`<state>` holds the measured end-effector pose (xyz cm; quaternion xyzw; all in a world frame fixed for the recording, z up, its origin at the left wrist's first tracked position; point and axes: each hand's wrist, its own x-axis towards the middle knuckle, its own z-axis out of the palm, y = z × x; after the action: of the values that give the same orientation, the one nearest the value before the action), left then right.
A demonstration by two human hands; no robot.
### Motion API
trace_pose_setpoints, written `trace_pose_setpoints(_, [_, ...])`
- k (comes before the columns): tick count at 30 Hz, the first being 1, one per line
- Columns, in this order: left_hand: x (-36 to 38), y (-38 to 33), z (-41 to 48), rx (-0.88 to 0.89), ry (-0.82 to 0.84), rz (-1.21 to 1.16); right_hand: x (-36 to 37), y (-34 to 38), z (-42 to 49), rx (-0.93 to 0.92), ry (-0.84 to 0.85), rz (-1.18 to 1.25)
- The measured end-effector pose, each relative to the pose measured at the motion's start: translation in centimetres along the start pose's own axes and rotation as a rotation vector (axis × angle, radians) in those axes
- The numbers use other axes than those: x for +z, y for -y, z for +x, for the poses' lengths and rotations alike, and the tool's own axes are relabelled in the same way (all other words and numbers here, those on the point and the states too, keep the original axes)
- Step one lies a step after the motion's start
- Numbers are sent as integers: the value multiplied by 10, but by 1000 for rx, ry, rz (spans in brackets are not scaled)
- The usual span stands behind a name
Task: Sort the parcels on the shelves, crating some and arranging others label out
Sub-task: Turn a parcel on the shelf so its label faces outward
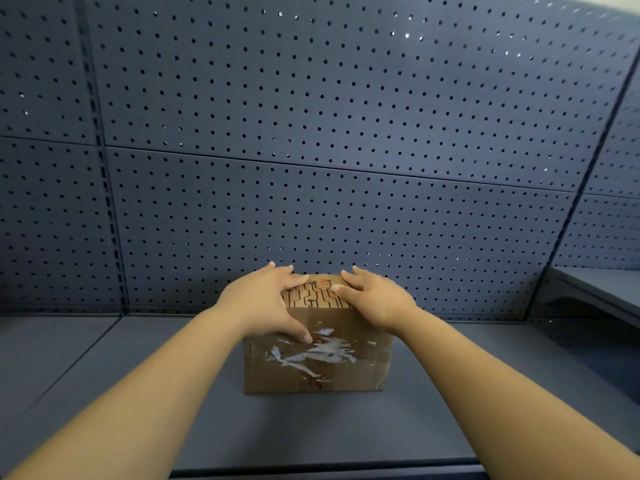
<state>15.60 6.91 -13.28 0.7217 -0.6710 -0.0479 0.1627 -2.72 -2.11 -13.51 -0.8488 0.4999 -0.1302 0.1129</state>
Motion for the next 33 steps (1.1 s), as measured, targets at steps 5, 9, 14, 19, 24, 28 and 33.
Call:
trace_pose_setpoints(5, [11,6,-19,-39,-172,-257,-4,-2,-18,2,-134,322])
trace_pose_setpoints(9, [19,13,-29,-112,-277,-505,2,-17,-31,54,-131,643])
trace_pose_setpoints(14, [42,31,-41,-243,-198,-742,15,-35,-46,162,-64,902])
trace_pose_setpoints(19, [58,30,-49,-329,-140,-821,25,-44,-54,224,28,928])
trace_pose_setpoints(24, [50,22,-46,-379,-193,-820,21,-42,-52,265,-45,945])
trace_pose_setpoints(28, [36,23,-43,-390,-226,-805,8,-35,-56,230,-63,965])
trace_pose_setpoints(33, [16,17,-49,-316,-276,-909,-14,-26,-64,123,-1,947])
